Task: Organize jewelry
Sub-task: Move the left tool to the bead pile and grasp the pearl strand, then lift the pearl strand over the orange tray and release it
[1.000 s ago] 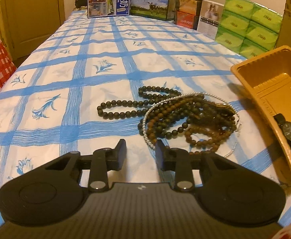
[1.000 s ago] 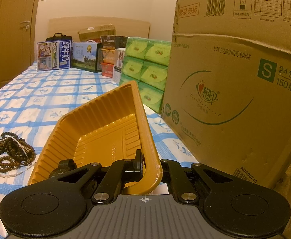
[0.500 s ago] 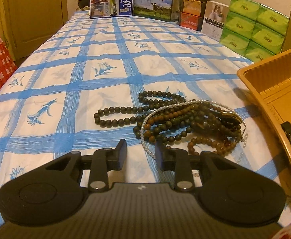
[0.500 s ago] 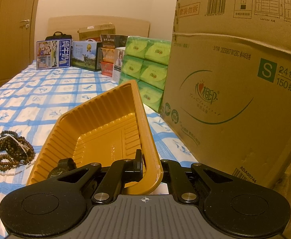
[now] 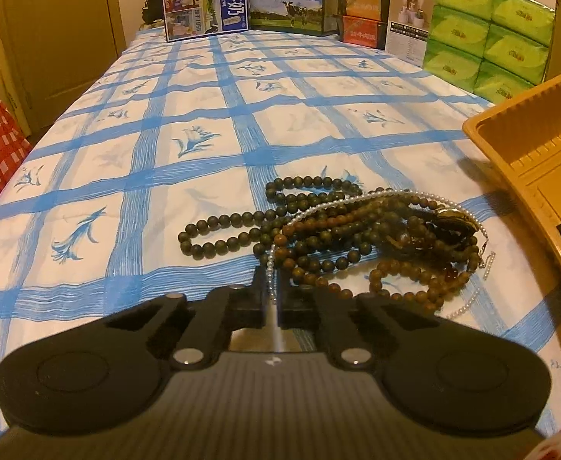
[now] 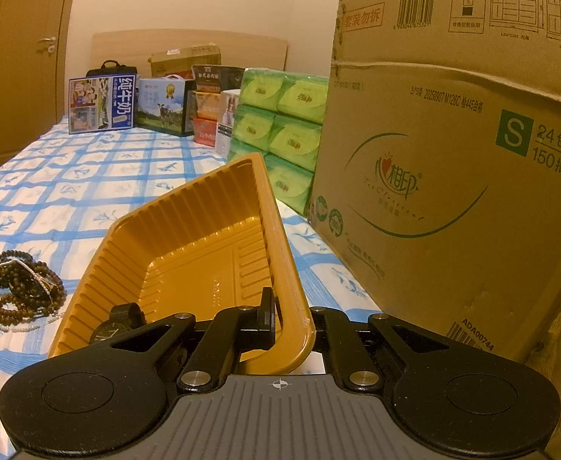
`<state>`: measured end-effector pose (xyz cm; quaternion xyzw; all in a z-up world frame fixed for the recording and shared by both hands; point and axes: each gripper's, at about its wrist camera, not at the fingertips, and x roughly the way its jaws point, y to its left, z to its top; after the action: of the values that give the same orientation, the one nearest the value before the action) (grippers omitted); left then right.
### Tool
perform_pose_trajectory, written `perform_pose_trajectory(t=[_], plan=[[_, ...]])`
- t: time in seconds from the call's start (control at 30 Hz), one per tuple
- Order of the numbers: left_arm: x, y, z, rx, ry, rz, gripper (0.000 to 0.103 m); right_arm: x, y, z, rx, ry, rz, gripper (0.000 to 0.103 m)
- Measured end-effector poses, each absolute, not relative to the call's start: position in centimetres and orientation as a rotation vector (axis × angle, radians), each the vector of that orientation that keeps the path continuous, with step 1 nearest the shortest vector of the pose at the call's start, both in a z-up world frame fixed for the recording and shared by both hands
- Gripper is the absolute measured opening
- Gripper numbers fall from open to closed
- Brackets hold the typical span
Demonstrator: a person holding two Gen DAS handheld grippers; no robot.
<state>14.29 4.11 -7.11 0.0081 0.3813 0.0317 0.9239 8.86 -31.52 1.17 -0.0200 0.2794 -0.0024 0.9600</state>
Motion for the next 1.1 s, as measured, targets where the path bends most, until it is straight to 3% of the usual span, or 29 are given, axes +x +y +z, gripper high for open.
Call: perform_pose_trajectory(t=[0.27,1.1], plan=[[12.6,4.7,-4.6,0.02,0.726,0.04,0.001,8.8,-31.5,1.3,-0.04,0.566,-0.009,0.006],[12.8,-0.8,10.7,0.051,0.423,-0.295,0.001,8.8,-31.0,1.8,-0.041,0.557,-0.011,0.006]])
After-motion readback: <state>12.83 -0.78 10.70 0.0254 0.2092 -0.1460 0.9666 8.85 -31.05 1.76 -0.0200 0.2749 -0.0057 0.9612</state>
